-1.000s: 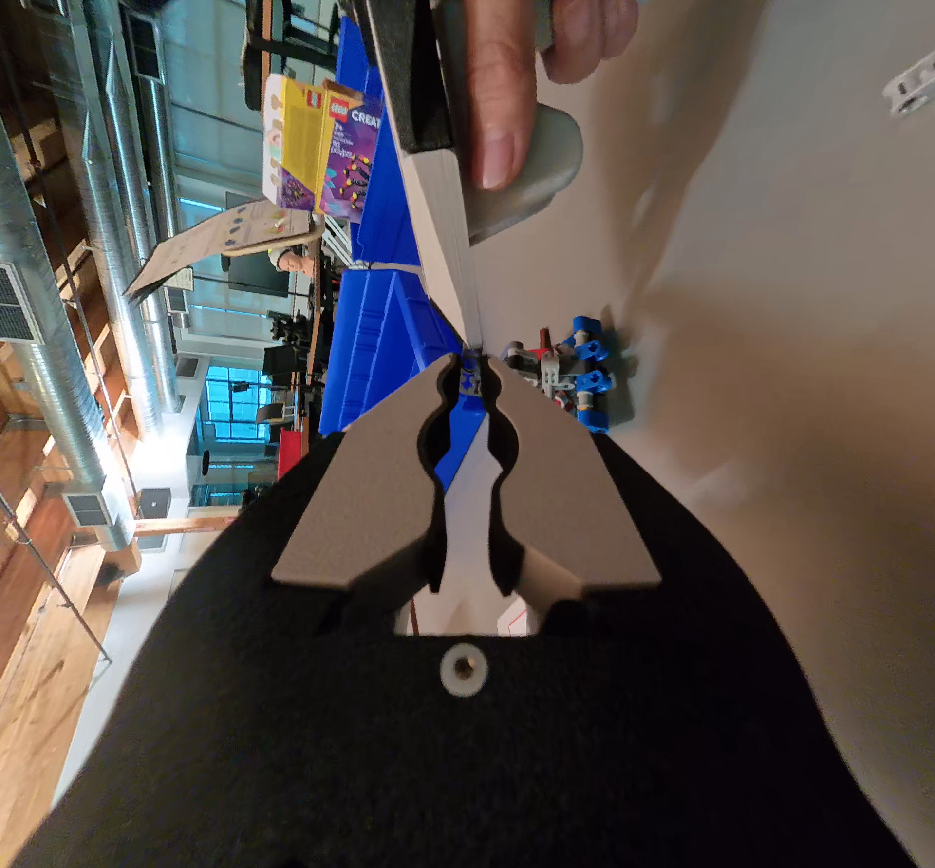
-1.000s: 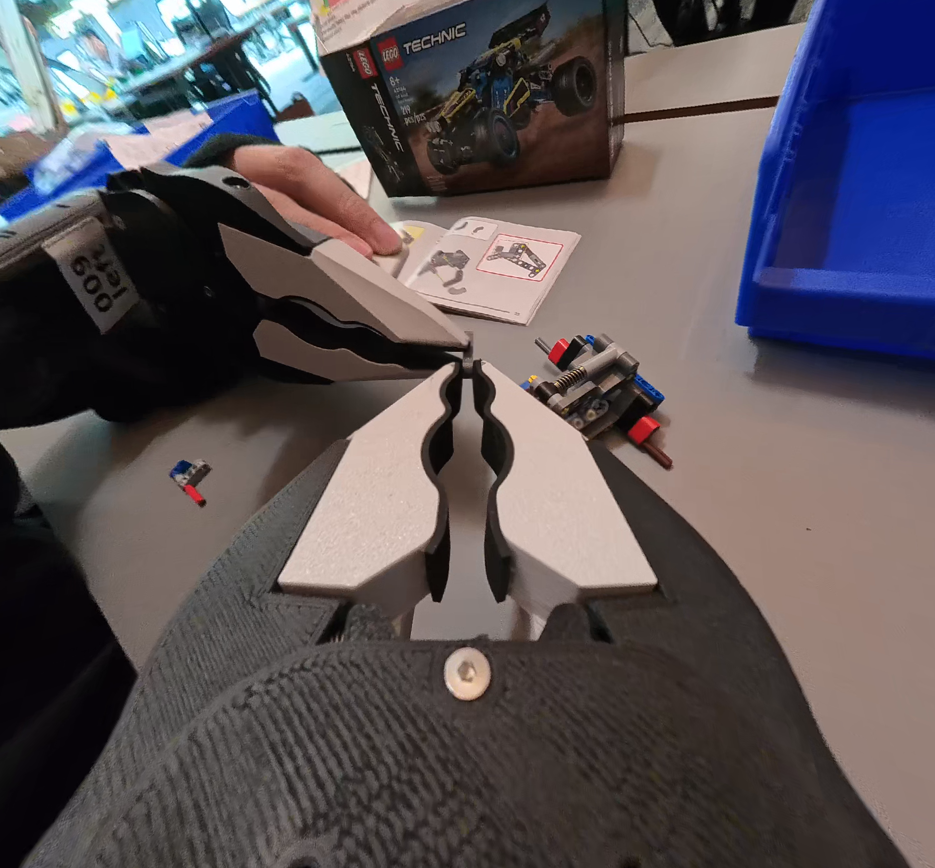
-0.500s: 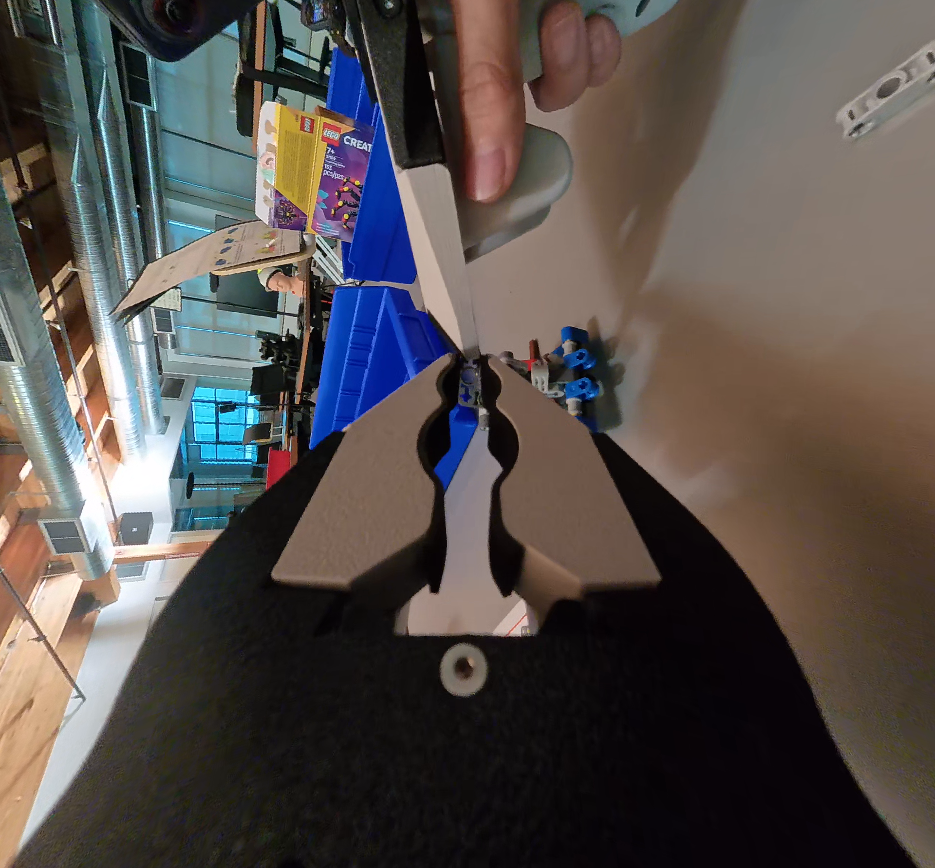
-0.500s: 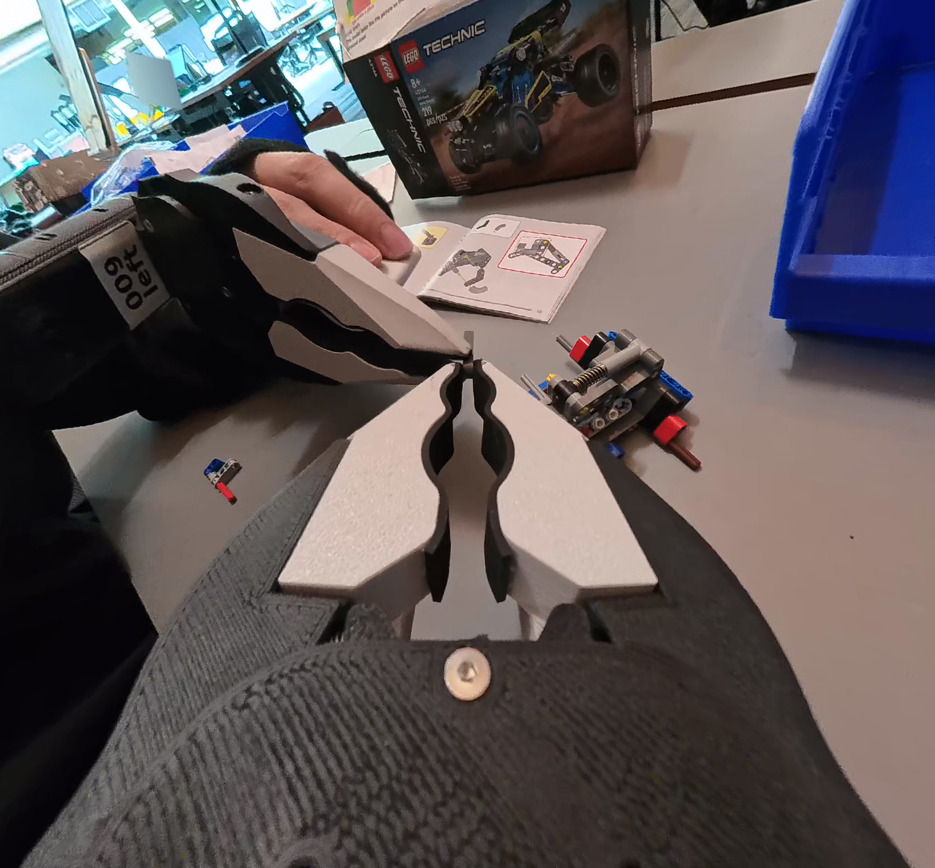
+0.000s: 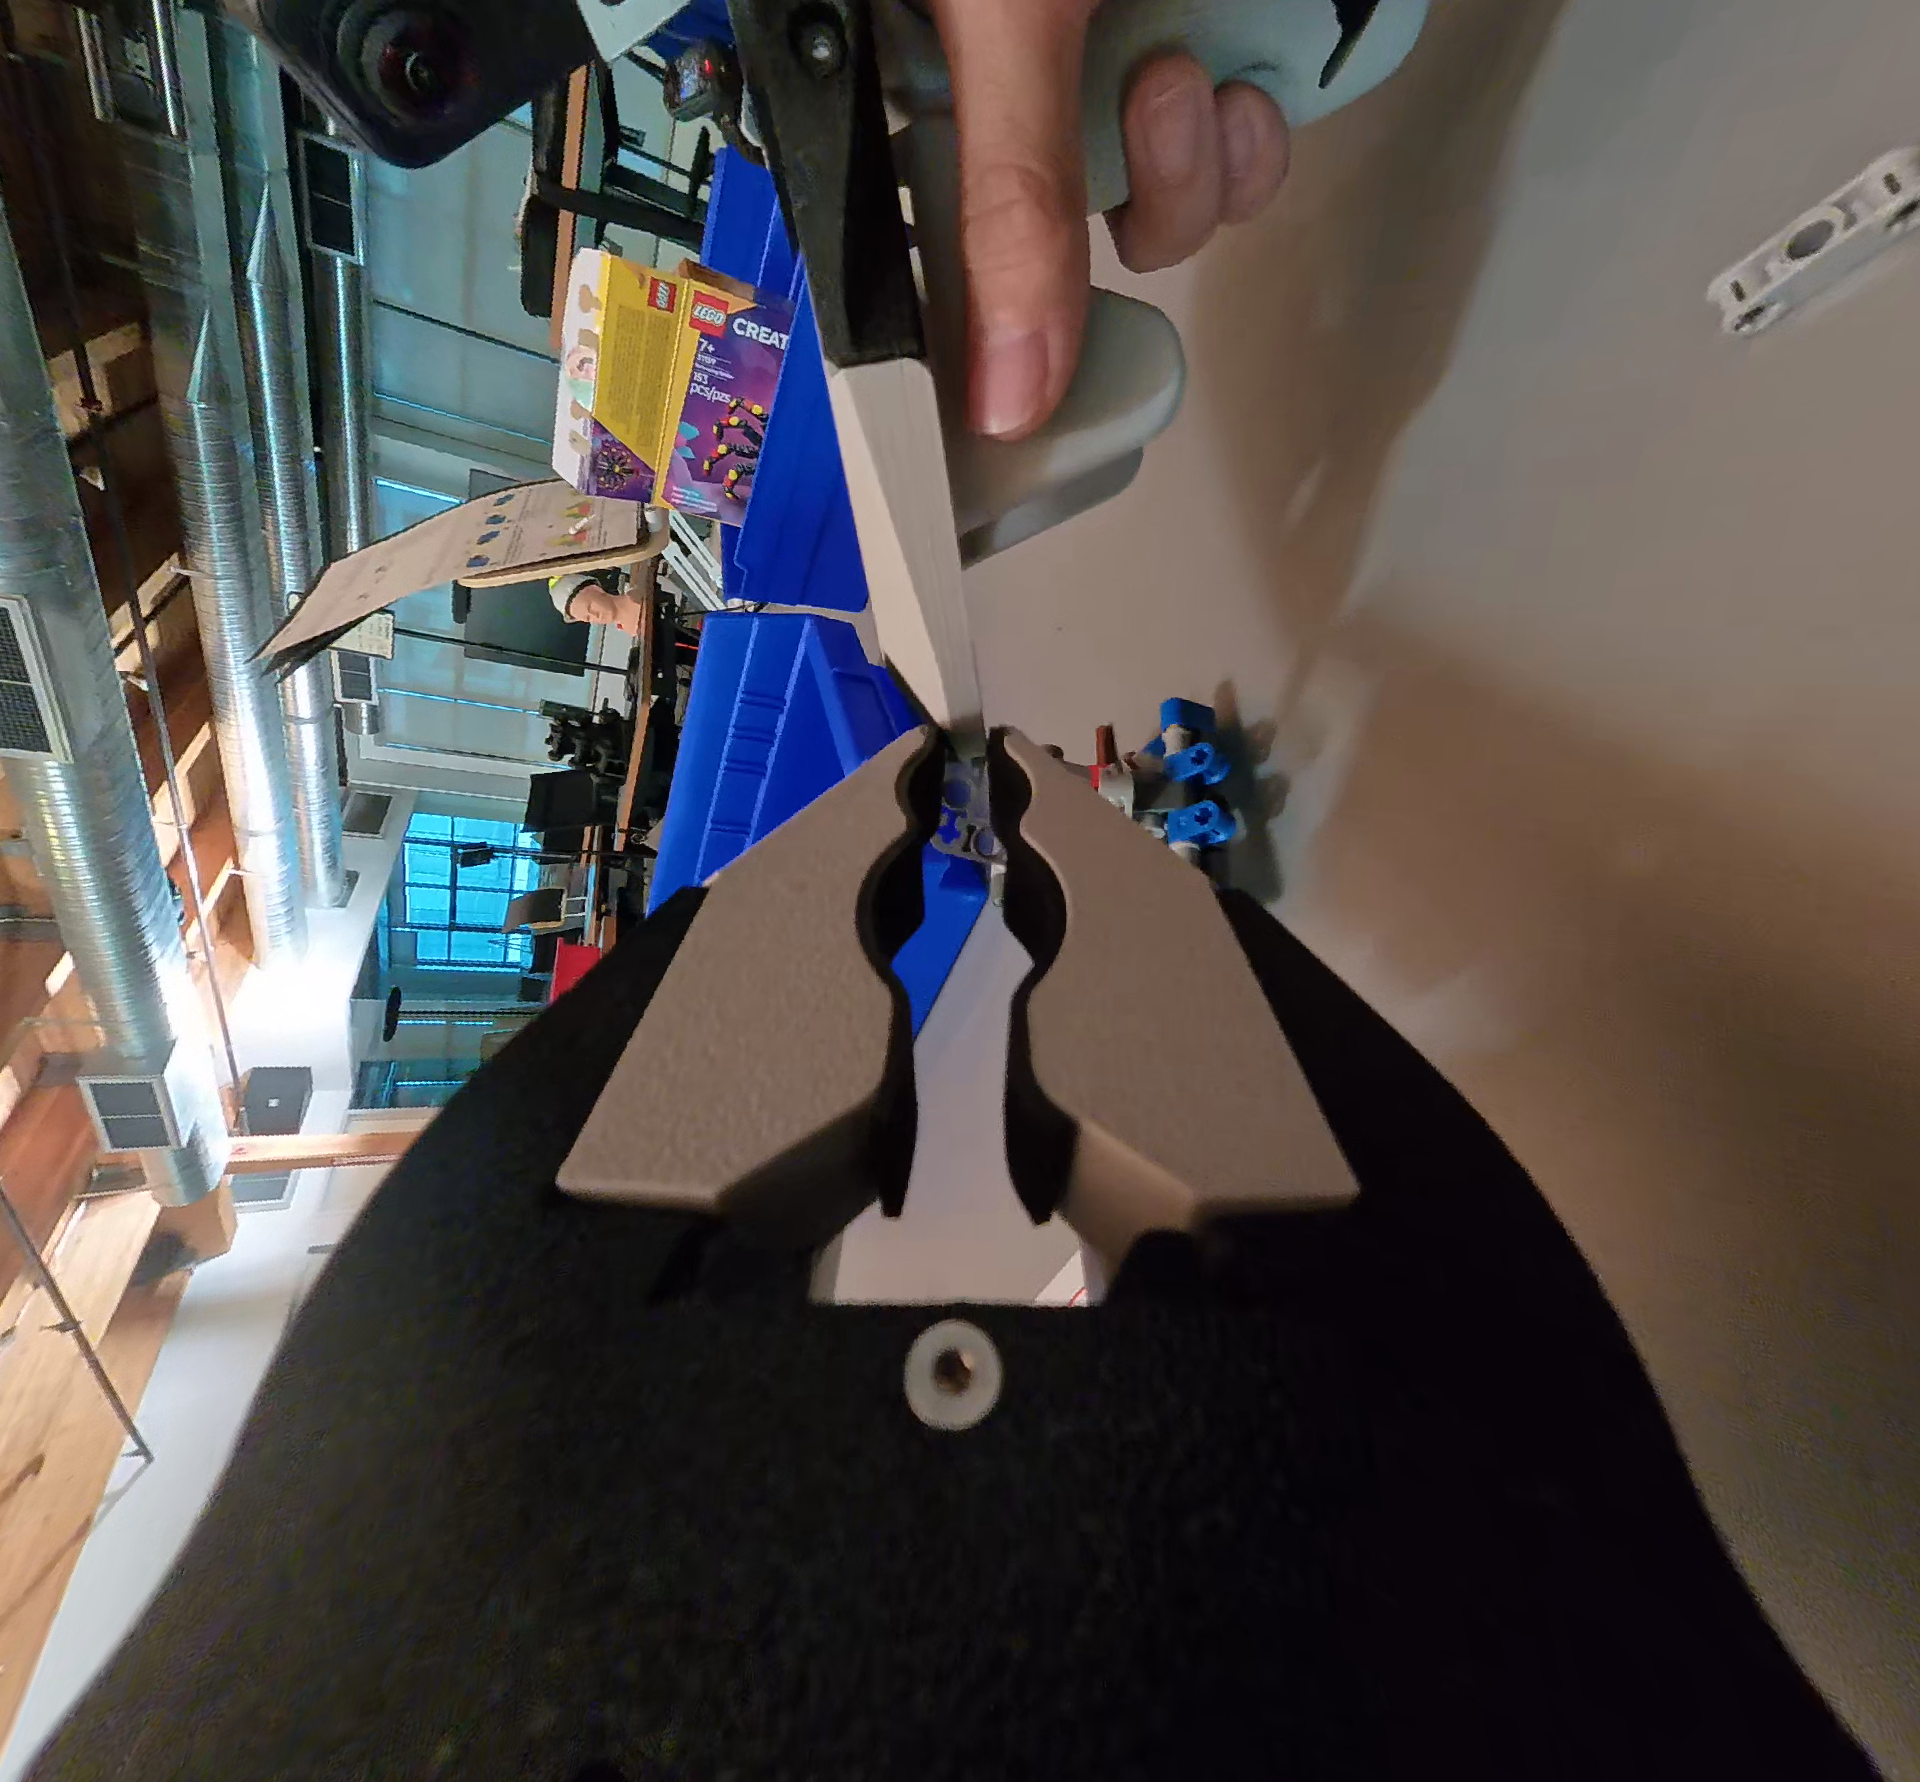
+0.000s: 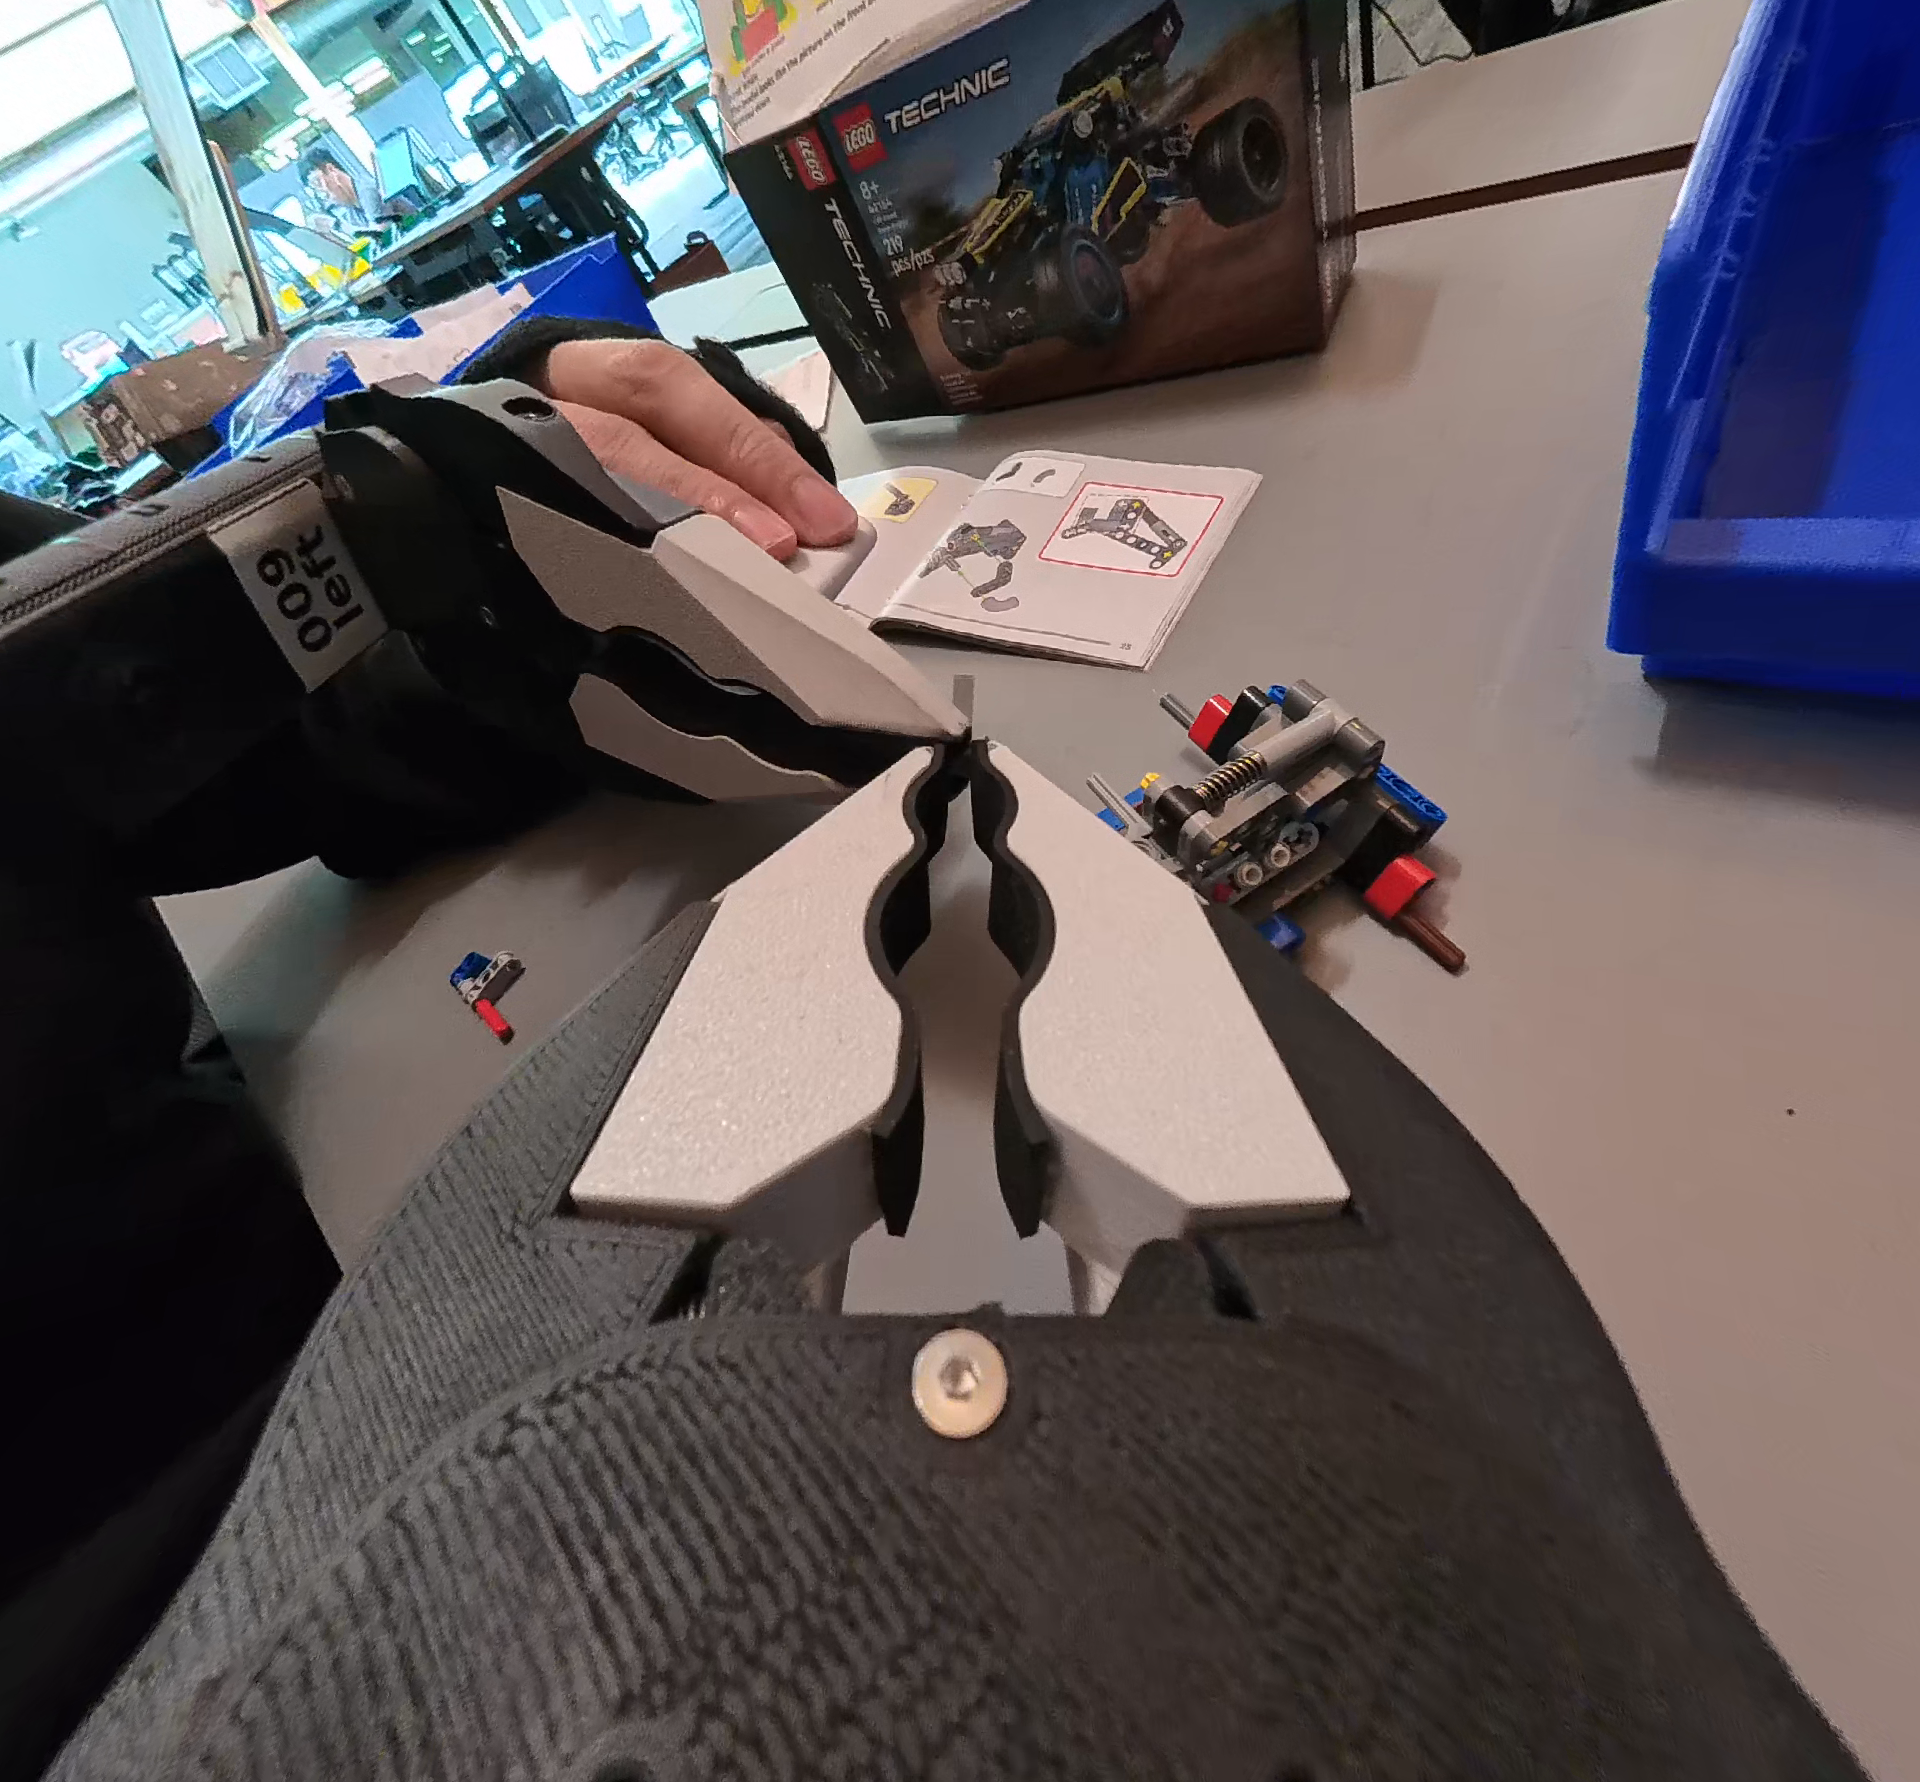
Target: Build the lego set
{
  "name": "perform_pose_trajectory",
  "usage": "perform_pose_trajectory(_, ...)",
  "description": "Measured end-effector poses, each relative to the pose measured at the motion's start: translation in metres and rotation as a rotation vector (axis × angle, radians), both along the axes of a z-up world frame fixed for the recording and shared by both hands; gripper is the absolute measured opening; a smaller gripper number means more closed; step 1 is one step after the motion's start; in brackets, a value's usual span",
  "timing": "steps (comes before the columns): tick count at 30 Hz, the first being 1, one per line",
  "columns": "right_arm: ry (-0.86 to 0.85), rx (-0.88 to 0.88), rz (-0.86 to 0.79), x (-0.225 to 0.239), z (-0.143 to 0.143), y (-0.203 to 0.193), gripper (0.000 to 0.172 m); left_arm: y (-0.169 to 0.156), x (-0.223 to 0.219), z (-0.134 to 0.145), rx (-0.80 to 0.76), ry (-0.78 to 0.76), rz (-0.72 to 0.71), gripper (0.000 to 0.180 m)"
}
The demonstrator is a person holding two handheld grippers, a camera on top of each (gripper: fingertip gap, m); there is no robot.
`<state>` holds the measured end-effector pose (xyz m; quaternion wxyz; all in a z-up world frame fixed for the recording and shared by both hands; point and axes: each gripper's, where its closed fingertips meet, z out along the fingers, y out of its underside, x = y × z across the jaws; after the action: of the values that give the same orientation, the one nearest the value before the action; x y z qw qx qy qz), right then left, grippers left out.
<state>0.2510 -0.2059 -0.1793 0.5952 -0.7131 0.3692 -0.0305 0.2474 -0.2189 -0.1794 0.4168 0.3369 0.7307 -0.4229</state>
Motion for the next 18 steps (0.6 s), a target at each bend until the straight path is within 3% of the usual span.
perform_pose_trajectory(12, -0.012, 0.072, 0.006, -0.003, 0.011, -0.007, 0.011, 0.001, -0.001, 0.011, -0.079, 0.018, -0.028, 0.003)
perform_pose_trajectory(18, -0.018, 0.103, 0.029, -0.004, 0.013, 0.000, 0.001, 0.001, -0.003, 0.013, -0.090, 0.020, -0.037, 0.003)
